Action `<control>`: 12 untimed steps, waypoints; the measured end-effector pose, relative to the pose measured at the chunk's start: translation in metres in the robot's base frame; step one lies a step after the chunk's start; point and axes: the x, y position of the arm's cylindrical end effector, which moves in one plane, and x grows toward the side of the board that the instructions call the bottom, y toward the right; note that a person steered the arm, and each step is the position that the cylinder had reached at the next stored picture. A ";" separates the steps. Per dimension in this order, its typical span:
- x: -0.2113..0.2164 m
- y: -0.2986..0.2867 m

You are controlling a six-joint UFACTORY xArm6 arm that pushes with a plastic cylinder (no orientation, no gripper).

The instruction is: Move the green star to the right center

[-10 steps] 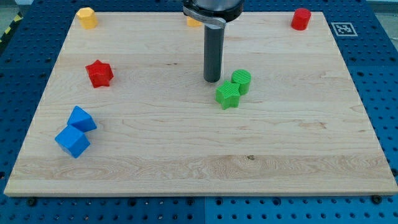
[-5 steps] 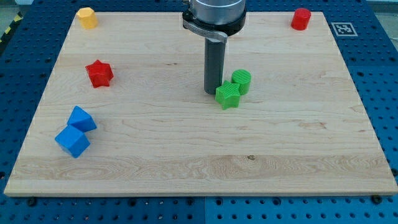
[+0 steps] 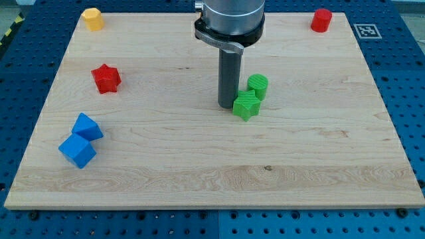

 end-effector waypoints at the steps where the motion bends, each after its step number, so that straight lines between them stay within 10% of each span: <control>1: 0.000 0.000; 12: 0.070 0.205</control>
